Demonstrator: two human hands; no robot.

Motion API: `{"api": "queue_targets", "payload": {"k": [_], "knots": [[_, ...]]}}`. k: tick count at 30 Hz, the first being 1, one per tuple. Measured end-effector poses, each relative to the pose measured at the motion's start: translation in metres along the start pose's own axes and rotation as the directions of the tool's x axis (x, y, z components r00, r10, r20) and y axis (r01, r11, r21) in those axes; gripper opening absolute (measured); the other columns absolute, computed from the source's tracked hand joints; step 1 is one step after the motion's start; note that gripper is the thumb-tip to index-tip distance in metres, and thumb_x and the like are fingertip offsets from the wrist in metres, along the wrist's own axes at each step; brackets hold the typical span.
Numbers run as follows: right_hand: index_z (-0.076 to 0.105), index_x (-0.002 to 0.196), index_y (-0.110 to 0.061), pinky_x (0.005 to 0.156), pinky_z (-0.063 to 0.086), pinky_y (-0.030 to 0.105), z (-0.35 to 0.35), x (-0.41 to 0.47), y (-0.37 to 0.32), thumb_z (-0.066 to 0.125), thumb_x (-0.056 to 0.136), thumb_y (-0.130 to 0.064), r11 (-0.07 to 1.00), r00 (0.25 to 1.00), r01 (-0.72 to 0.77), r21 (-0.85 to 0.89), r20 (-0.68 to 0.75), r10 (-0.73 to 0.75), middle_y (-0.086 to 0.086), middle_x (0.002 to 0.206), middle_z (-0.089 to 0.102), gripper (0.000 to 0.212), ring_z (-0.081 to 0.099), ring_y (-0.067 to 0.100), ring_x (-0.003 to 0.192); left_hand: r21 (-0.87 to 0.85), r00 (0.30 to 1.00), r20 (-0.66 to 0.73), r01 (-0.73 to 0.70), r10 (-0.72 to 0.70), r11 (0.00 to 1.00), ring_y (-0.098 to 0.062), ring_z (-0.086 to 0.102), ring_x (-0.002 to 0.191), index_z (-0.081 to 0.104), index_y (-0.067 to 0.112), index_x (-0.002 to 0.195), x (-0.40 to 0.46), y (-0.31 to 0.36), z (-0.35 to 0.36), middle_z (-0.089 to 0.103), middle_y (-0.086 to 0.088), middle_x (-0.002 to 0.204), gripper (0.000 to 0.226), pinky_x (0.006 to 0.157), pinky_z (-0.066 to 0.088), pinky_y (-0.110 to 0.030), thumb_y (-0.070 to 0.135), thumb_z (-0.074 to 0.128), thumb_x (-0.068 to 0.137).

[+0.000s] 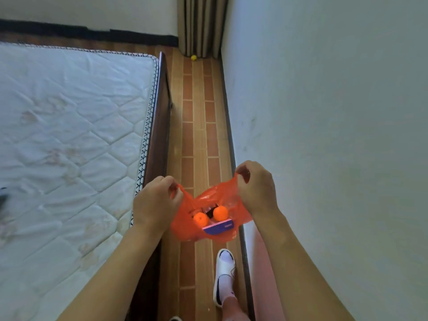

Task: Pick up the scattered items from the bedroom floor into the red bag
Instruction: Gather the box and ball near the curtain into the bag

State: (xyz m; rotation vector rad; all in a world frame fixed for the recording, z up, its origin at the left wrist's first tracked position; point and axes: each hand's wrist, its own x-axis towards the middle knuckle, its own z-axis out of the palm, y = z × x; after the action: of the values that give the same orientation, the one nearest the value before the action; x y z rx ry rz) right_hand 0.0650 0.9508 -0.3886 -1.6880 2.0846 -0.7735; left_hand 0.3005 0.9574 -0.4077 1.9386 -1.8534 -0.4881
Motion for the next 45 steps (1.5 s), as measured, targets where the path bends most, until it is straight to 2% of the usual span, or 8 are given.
{"api": "queue_targets", "payload": {"k": [6, 10, 13, 17, 23, 31, 37, 45], "knots": [[0.071, 0.099, -0.015, 0.078, 0.050, 0.014, -0.084, -0.017, -0.068, 0.061, 0.096, -0.004, 0.997, 0.992, 0.039, 0.067, -0.119, -0.031, 0.001, 0.097, 0.070, 0.014, 0.064, 0.012, 0.087, -0.040, 0.996, -0.071, -0.050, 0.047, 0.998, -0.020, 0.065, 0.073, 0.070, 0.026, 0.085, -0.008, 0.050, -0.107, 0.069, 0.008, 0.076, 0.005, 0.062, 0.040, -0.028, 0.030, 0.069, 0.085], [0.071, 0.098, -0.013, 0.073, 0.041, 0.005, -0.137, -0.020, -0.112, 0.062, 0.094, -0.002, 0.996, 0.986, 0.054, 0.070, -0.163, -0.042, 0.002, 0.095, 0.071, 0.015, 0.063, 0.012, 0.085, -0.058, 0.991, -0.127, -0.050, 0.042, 0.997, -0.023, 0.066, 0.074, 0.070, 0.026, 0.083, -0.008, 0.079, -0.171, 0.070, 0.009, 0.075, 0.006, 0.063, 0.039, -0.028, 0.032, 0.069, 0.085], [0.072, 0.097, -0.013, 0.075, 0.046, 0.010, -0.177, -0.022, -0.148, 0.063, 0.094, -0.001, 0.993, 0.979, 0.091, 0.076, -0.190, -0.075, 0.002, 0.094, 0.070, 0.016, 0.064, 0.014, 0.086, -0.086, 0.980, -0.191, -0.080, 0.062, 0.993, -0.022, 0.065, 0.074, 0.069, 0.024, 0.082, -0.009, 0.099, -0.219, 0.069, 0.009, 0.074, 0.008, 0.063, 0.040, -0.029, 0.031, 0.067, 0.085], [0.074, 0.096, -0.014, 0.084, 0.057, 0.030, -0.230, -0.018, -0.192, 0.065, 0.088, -0.001, 0.986, 0.950, 0.148, 0.076, -0.288, -0.121, 0.001, 0.093, 0.072, 0.018, 0.066, 0.015, 0.087, -0.105, 0.952, -0.278, -0.165, 0.131, 0.981, -0.022, 0.062, 0.071, 0.069, 0.022, 0.080, -0.005, 0.126, -0.280, 0.069, 0.005, 0.075, 0.010, 0.064, 0.042, -0.030, 0.029, 0.067, 0.087], [0.076, 0.095, -0.014, 0.083, 0.056, 0.027, -0.285, -0.011, -0.238, 0.067, 0.085, -0.002, 0.967, 0.899, 0.236, 0.093, -0.399, -0.181, -0.002, 0.089, 0.073, 0.018, 0.067, 0.014, 0.084, -0.118, 0.874, -0.428, -0.307, 0.230, 0.945, -0.011, 0.055, 0.061, 0.067, 0.019, 0.078, 0.007, 0.163, -0.345, 0.063, 0.007, 0.068, 0.010, 0.056, 0.032, -0.018, 0.021, 0.070, 0.088], [0.075, 0.093, -0.015, 0.077, 0.054, 0.022, -0.310, 0.032, -0.254, 0.068, 0.084, -0.004, 0.956, 0.886, 0.280, 0.089, -0.407, -0.221, -0.005, 0.086, 0.072, 0.016, 0.066, 0.011, 0.077, -0.148, 0.844, -0.496, -0.317, 0.207, 0.937, -0.006, 0.057, 0.063, 0.068, 0.022, 0.081, 0.047, 0.184, -0.364, 0.064, 0.010, 0.069, 0.009, 0.058, 0.037, -0.017, 0.020, 0.070, 0.089], [0.075, 0.088, -0.015, 0.073, 0.056, 0.026, -0.307, 0.086, -0.246, 0.070, 0.082, -0.005, 0.957, 0.906, 0.268, 0.107, -0.367, -0.212, -0.006, 0.082, 0.071, 0.012, 0.066, 0.010, 0.073, -0.156, 0.844, -0.509, -0.279, 0.165, 0.948, -0.002, 0.057, 0.063, 0.068, 0.020, 0.080, 0.093, 0.195, -0.349, 0.063, 0.011, 0.068, 0.010, 0.062, 0.054, -0.029, 0.019, 0.072, 0.089], [0.077, 0.091, -0.017, 0.065, 0.041, 0.002, -0.303, 0.156, -0.235, 0.070, 0.085, -0.005, 0.949, 0.937, 0.281, 0.144, -0.256, -0.238, -0.008, 0.083, 0.072, 0.016, 0.065, 0.003, 0.073, -0.169, 0.851, -0.511, -0.234, 0.117, 0.958, -0.002, 0.059, 0.063, 0.069, 0.021, 0.081, 0.147, 0.211, -0.319, 0.060, 0.015, 0.067, 0.009, 0.060, 0.051, -0.024, 0.018, 0.072, 0.089]]}}
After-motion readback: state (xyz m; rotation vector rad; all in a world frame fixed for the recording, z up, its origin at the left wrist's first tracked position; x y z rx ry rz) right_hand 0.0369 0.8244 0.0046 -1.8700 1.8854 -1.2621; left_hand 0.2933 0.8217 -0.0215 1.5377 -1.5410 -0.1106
